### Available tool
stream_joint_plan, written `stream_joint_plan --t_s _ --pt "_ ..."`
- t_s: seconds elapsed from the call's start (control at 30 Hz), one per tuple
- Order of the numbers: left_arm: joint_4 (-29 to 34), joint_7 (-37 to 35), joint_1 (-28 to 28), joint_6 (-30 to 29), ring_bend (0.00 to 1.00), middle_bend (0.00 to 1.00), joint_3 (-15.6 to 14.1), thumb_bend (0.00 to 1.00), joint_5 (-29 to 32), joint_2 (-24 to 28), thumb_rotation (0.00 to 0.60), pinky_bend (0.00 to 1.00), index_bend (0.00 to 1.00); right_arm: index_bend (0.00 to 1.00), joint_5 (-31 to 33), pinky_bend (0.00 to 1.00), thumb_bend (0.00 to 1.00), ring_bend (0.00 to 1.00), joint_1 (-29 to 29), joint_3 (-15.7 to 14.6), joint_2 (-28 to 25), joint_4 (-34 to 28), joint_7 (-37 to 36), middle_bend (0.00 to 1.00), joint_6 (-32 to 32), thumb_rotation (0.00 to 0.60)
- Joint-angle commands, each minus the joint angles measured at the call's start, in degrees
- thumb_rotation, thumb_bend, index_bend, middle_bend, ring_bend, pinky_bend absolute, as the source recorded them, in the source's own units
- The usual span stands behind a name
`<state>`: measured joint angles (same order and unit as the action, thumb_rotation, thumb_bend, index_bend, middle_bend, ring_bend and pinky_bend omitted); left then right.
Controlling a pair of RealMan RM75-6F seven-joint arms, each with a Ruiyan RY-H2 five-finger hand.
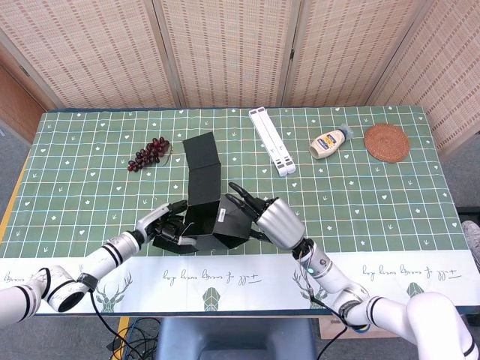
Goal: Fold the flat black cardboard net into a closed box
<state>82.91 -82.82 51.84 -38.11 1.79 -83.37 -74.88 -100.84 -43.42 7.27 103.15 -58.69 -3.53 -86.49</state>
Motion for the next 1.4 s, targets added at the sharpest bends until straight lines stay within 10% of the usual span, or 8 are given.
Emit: stream_joint_plan --t_s 0.03,1.4 --pt "0.3 2.4 -0.3 0.3 0.51 0.24 0.6 0.10 0.9 -0.4 0.600 0.84 0.22 0.00 0.0 0.97 0.16 0.61 -0.2 -0.1 0.1 0.1 0.2 0.00 0.3 0.600" --pt "-8.4 23.4 -6.1 -4.1 0.49 0.24 1.2 0.10 1.2 -13.6 0.600 0.84 0.18 0.12 -3.0 0.97 0.28 0.67 -6.1 -7.6 5.3 8.8 -0.8 0.21 13.2 0.600"
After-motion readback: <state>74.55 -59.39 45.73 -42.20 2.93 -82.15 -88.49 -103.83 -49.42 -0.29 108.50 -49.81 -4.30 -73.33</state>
